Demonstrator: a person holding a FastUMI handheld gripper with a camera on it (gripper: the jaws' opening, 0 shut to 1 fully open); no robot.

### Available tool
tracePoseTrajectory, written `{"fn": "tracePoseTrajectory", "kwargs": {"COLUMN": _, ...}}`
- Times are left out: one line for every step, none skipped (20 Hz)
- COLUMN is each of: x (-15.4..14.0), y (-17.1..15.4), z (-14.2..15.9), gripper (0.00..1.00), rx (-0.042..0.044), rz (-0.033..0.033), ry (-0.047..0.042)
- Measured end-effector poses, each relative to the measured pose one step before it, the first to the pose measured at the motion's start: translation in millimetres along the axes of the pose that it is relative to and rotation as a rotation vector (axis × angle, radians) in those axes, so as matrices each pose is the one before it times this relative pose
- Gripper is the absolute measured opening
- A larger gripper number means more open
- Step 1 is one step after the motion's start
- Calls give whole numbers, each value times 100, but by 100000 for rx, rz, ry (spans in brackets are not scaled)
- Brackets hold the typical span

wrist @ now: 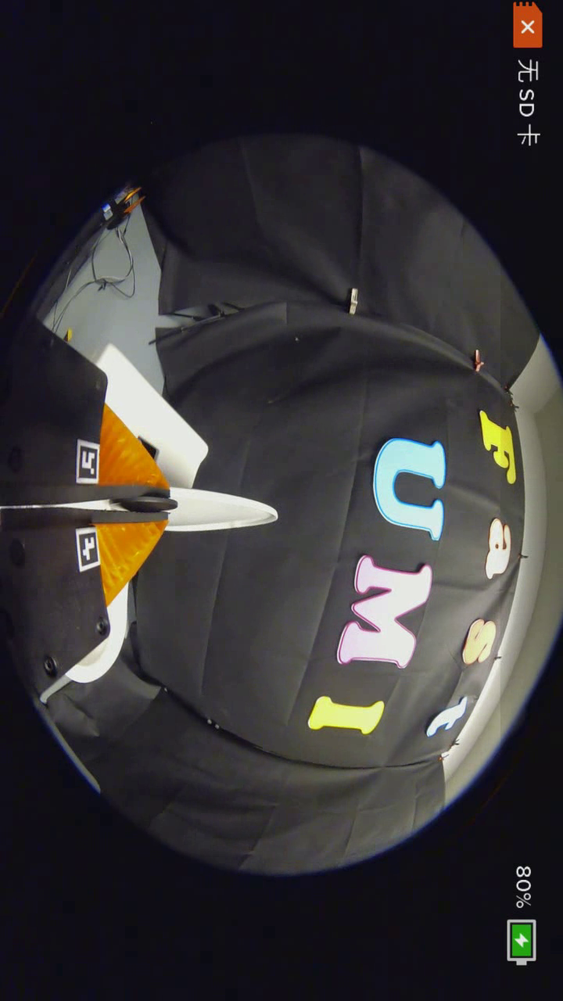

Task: Open the toilet lid.

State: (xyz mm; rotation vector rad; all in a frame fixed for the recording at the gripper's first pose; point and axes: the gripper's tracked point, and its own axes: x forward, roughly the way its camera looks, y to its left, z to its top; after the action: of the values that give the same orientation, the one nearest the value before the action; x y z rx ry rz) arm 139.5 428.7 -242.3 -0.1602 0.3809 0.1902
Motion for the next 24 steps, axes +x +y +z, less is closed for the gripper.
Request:
{"fn": "tracePoseTrajectory", "kwargs": {"x": -451, "y": 106, "z": 105, "gripper": 9, "rx": 1465, "rz": 1667, "ry": -120}}
{"fn": "tracePoseTrajectory", "kwargs": {"x": -77, "y": 397, "z": 86, "gripper": 12, "rx": 2075, "rz": 2036, "ry": -1075}}
{"fn": "tracePoseTrajectory", "kwargs": {"x": -178, "y": 326, "z": 530, "gripper": 18, "rx": 159, "rz": 667, "ry": -1276}}
{"fn": "tracePoseTrajectory", "kwargs": {"x": -628, "y": -527, "z": 225, "gripper": 30, "rx": -1864, "rz": -1154, "ry": -1956}}
{"fn": "tracePoseTrajectory", "kwargs": {"x": -384, "y": 174, "z": 555, "gripper": 41, "rx": -1855, "rz": -20, "ry": -1333}}
{"fn": "tracePoseTrajectory", "kwargs": {"x": -36, "y": 352, "z": -87, "gripper": 53, "rx": -994, "rz": 1646, "ry": -66}}
{"fn": "tracePoseTrajectory", "kwargs": {"x": -99, "y": 561, "z": -178, "gripper": 64, "rx": -133, "rz": 2435, "ry": 791}}
{"fn": "tracePoseTrajectory", "kwargs": {"x": -282, "y": -5, "z": -226, "gripper": 75, "rx": 1, "rz": 896, "ry": 1209}}
{"fn": "tracePoseTrajectory", "kwargs": {"x": -512, "y": 101, "z": -6, "gripper": 87, "rx": 941, "rz": 801, "ry": 343}}
{"fn": "tracePoseTrajectory", "kwargs": {"x": -368, "y": -144, "z": 370, "gripper": 98, "rx": 1285, "rz": 105, "ry": -253}}
{"fn": "tracePoseTrajectory", "kwargs": {"x": -563, "y": -209, "z": 377, "gripper": 98, "rx": 1223, "rz": -127, "ry": -816}}
{"fn": "tracePoseTrajectory", "kwargs": {"x": -449, "y": -168, "z": 254, "gripper": 98, "rx": 691, "rz": -179, "ry": -573}}
{"fn": "tracePoseTrajectory", "kwargs": {"x": -518, "y": -220, "z": 299, "gripper": 98, "rx": 371, "rz": 78, "ry": -664}}
{"fn": "tracePoseTrajectory", "kwargs": {"x": -477, "y": -329, "z": 350, "gripper": 98, "rx": 335, "rz": 42, "ry": -537}}
{"fn": "tracePoseTrajectory", "kwargs": {"x": -491, "y": -269, "z": 343, "gripper": 98, "rx": 421, "rz": 212, "ry": -421}}
{"fn": "tracePoseTrajectory", "kwargs": {"x": -435, "y": -225, "z": 404, "gripper": 98, "rx": 525, "rz": 347, "ry": -748}}
{"fn": "tracePoseTrajectory", "kwargs": {"x": -549, "y": -273, "z": 448, "gripper": 98, "rx": 121, "rz": 215, "ry": -661}}
{"fn": "tracePoseTrajectory", "kwargs": {"x": -542, "y": -358, "z": 599, "gripper": 98, "rx": -347, "rz": 204, "ry": -1226}}
{"fn": "tracePoseTrajectory", "kwargs": {"x": -600, "y": -350, "z": 623, "gripper": 98, "rx": -142, "rz": 36, "ry": -1242}}
{"fn": "tracePoseTrajectory", "kwargs": {"x": -625, "y": -520, "z": 447, "gripper": 98, "rx": 456, "rz": 11, "ry": -1152}}
{"fn": "tracePoseTrajectory", "kwargs": {"x": -620, "y": -428, "z": 574, "gripper": 98, "rx": 1092, "rz": 402, "ry": -1312}}
{"fn": "tracePoseTrajectory", "kwargs": {"x": -490, "y": -442, "z": 621, "gripper": 98, "rx": 1273, "rz": 77, "ry": -1165}}
{"fn": "tracePoseTrajectory", "kwargs": {"x": -542, "y": -533, "z": 529, "gripper": 98, "rx": 1002, "rz": 112, "ry": -844}}
{"fn": "tracePoseTrajectory", "kwargs": {"x": -475, "y": -588, "z": 568, "gripper": 98, "rx": 1303, "rz": 24, "ry": -804}}
